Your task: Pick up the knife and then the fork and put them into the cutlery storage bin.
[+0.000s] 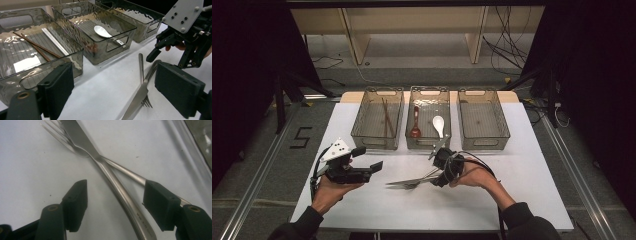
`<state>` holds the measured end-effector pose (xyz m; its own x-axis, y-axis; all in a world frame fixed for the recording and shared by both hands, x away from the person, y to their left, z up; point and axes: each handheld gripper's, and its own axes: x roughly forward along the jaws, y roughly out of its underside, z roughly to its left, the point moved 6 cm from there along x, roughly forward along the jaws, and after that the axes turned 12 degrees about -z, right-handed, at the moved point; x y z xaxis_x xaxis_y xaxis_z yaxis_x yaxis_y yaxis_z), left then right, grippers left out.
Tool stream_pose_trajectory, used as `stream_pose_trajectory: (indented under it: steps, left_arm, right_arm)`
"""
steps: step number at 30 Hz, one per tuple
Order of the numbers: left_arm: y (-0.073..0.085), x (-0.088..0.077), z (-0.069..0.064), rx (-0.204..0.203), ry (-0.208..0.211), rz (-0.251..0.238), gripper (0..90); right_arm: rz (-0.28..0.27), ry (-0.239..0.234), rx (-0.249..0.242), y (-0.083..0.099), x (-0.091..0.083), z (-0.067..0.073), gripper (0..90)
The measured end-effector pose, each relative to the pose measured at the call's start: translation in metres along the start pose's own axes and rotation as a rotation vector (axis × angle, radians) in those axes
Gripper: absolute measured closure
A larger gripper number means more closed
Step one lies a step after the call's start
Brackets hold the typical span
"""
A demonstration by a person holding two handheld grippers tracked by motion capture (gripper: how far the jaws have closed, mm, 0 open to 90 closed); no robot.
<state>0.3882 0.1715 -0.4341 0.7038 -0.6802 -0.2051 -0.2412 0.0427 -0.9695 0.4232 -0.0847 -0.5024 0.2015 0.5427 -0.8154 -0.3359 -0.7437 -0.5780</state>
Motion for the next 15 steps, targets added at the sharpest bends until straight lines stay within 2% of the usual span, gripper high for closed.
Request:
stream_pose_trajectory:
  steps: [6,8,15]
  left_arm:
    - [-0.0014,-0.0006,-0.0011,0.005,0.004,-0.003,15.4]
    - [-0.0004,-0.0014,-0.0017,0.018,0.006,0.003,15.3]
    - [0.0004,-0.0028,-0.0004,0.011,0.005,-0.001,15.3]
  right_arm:
    - [0.004,-0.001,0.006,0.0017,0.0001,-0.002,44.8]
    - [0.012,-0.004,0.0,0.0022,0.0005,-0.0013,46.8]
    - [0.043,-0.004,-0.016,0.0035,0.0069,0.0003,52.9]
